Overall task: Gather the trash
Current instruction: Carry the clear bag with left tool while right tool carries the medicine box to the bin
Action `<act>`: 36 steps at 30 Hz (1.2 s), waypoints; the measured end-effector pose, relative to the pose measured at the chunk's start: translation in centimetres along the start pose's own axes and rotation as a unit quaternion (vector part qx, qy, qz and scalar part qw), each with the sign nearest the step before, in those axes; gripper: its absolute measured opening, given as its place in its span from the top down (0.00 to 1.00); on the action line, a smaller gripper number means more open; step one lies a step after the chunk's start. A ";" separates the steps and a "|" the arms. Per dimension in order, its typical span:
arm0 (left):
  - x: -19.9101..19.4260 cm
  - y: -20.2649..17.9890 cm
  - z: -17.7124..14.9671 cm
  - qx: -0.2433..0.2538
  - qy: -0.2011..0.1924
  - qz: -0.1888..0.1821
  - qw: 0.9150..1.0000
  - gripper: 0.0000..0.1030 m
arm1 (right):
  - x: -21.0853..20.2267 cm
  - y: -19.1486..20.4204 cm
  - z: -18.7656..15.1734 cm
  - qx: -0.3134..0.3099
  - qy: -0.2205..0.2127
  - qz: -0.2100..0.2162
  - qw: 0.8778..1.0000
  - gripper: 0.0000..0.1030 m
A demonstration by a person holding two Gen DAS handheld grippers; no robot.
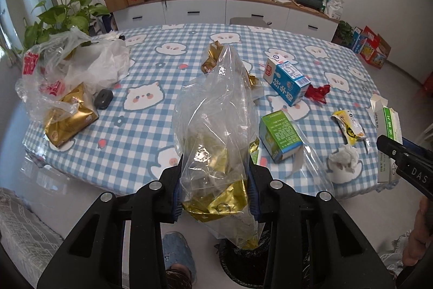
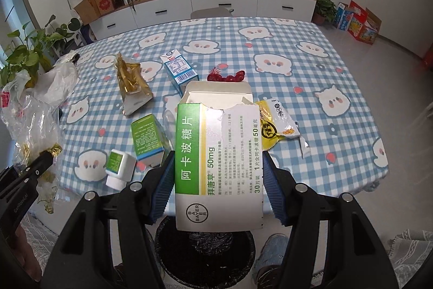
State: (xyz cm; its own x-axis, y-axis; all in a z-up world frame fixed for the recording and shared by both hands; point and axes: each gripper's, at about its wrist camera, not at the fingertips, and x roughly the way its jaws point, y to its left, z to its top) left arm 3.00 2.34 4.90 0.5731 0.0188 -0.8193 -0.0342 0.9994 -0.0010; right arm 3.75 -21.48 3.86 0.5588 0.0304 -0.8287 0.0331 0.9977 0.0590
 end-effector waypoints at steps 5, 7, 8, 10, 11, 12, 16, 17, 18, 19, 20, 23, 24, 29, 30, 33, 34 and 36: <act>-3.3 -0.5 -3.5 0.000 -0.003 -0.009 1.000 0.65 | -3.5 -0.2 -3.4 -0.005 -0.016 0.004 1.000 0.43; -4.1 -0.7 -5.2 0.002 -0.002 -0.011 1.000 0.65 | -4.6 -0.1 -4.8 -0.007 -0.019 0.007 1.000 0.43; -4.5 -0.8 -6.0 0.004 -0.003 -0.010 1.000 0.65 | -5.0 0.0 -5.5 -0.009 -0.020 0.008 1.000 0.43; -4.9 -1.1 -7.6 0.004 -0.001 -0.010 1.000 0.65 | -5.6 0.2 -6.9 -0.012 -0.022 0.010 1.000 0.43; -5.0 -1.3 -8.4 0.006 0.001 -0.013 1.000 0.65 | -5.8 0.4 -7.6 -0.014 -0.022 0.011 1.000 0.43; -5.0 -1.4 -9.2 0.007 0.004 -0.015 1.000 0.65 | -5.9 0.4 -8.2 -0.013 -0.020 0.013 1.000 0.43; -4.5 -2.0 -12.5 0.011 0.015 -0.018 1.000 0.65 | -5.4 0.7 -11.1 -0.015 -0.008 0.018 1.000 0.43; -4.2 -2.0 -13.4 0.011 0.019 -0.020 1.000 0.65 | -5.1 0.7 -11.8 -0.014 -0.004 0.018 1.000 0.43; -4.0 -2.1 -14.1 0.011 0.021 -0.022 0.999 0.65 | -4.7 0.7 -12.5 -0.014 0.000 0.020 1.000 0.43; -3.7 -2.2 -14.8 0.012 0.022 -0.024 0.999 0.65 | -4.2 0.7 -13.1 -0.013 0.005 0.021 1.000 0.43; -3.3 -2.2 -15.4 0.013 0.025 -0.024 0.999 0.65 | -3.7 0.7 -13.7 -0.013 0.010 0.020 1.000 0.43; -2.1 -2.2 -17.2 0.010 0.037 -0.029 0.999 0.65 | -2.2 0.8 -15.5 -0.017 0.019 0.011 1.000 0.43; -1.6 -2.2 -17.8 0.010 0.041 -0.028 0.999 0.65 | -1.7 0.8 -16.0 -0.016 0.024 0.014 0.999 0.43; 1.5 -1.9 -20.0 -0.006 0.066 -0.031 0.997 0.65 | 1.4 0.8 -18.5 -0.021 0.040 0.007 0.999 0.44; 2.2 -1.9 -20.5 -0.005 0.070 -0.030 0.997 0.65 | 2.0 0.8 -18.9 -0.018 0.045 0.010 0.999 0.43; 4.3 -1.7 -21.8 -0.006 0.079 -0.023 0.997 0.65 | 3.9 0.9 -20.1 -0.019 0.055 0.009 0.998 0.44; 4.9 -1.6 -22.1 -0.008 0.082 -0.022 0.996 0.65 | 4.6 0.9 -20.5 -0.020 0.061 0.011 0.998 0.44; 6.0 -1.4 -22.7 -0.014 0.086 -0.029 0.996 0.65 | 6.0 1.0 -21.1 -0.022 0.069 0.010 0.997 0.43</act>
State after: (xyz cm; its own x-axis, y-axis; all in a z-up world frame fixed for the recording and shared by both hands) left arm -12.06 0.38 -13.05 0.4257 -0.0469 -0.9036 -0.0287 0.9975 -0.0653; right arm -10.39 -18.97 -12.78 0.4390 0.0563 -0.8967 -0.0146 0.9984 0.0555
